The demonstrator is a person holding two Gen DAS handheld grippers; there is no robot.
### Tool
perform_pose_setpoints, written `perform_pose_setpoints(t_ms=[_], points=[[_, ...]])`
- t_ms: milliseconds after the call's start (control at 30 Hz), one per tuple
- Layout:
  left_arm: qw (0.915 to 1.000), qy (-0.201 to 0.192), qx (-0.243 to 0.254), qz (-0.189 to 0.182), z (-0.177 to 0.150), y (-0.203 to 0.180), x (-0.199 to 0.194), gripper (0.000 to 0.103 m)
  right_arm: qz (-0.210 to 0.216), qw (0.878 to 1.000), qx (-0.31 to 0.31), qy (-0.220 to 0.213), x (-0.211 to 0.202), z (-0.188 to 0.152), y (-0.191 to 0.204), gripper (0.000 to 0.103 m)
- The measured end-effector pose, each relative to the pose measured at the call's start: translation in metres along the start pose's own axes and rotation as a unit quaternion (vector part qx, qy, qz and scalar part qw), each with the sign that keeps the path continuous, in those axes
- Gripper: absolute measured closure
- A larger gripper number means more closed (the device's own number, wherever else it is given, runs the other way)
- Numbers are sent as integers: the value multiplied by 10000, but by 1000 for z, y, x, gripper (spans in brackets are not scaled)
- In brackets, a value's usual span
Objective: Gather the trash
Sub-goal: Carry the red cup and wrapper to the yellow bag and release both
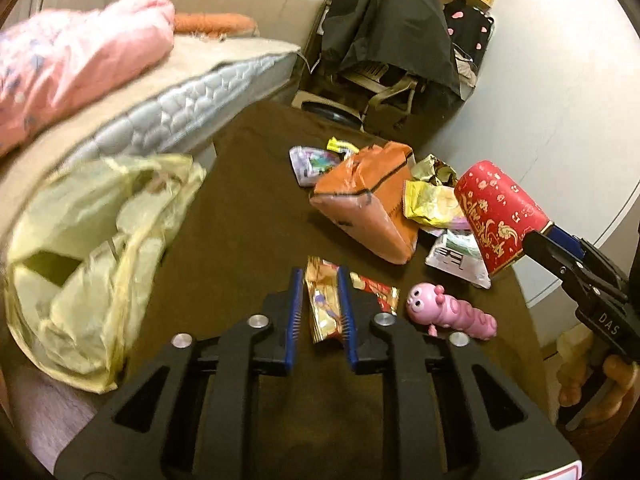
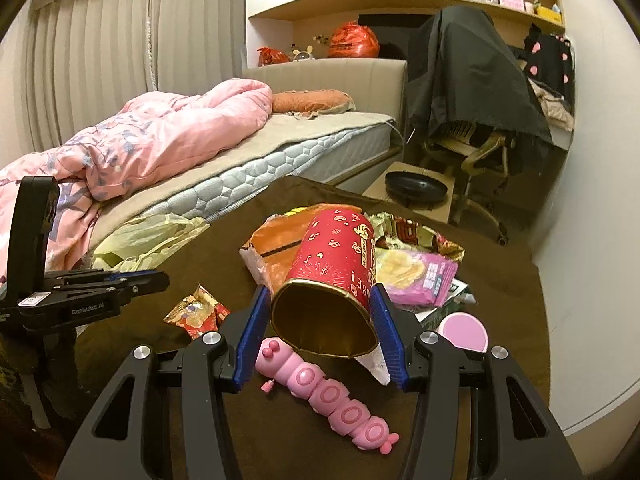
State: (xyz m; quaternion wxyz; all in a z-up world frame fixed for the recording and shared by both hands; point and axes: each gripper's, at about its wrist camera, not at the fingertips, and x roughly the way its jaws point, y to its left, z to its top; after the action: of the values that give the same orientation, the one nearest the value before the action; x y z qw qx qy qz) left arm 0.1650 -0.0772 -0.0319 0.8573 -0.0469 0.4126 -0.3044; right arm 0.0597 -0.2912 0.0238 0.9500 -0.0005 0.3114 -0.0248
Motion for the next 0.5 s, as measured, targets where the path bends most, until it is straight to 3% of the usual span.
perform_pose_setpoints(t_ms=[67, 233, 467, 500], points=[[9999, 79, -130, -39, -3, 2, 5, 60, -124, 9999, -71, -24, -2, -2, 1, 55], [9993, 220, -291, 77, -7, 2, 24, 56, -222, 9997, 54, 49, -3, -14, -6, 55], [9982, 591, -77, 79, -14, -18, 54, 57, -101, 9988, 422, 214, 5, -32, -18, 55], [9985, 528, 29, 117, -15, -21, 53, 70, -85, 9986, 457, 239, 7, -34, -19, 55]])
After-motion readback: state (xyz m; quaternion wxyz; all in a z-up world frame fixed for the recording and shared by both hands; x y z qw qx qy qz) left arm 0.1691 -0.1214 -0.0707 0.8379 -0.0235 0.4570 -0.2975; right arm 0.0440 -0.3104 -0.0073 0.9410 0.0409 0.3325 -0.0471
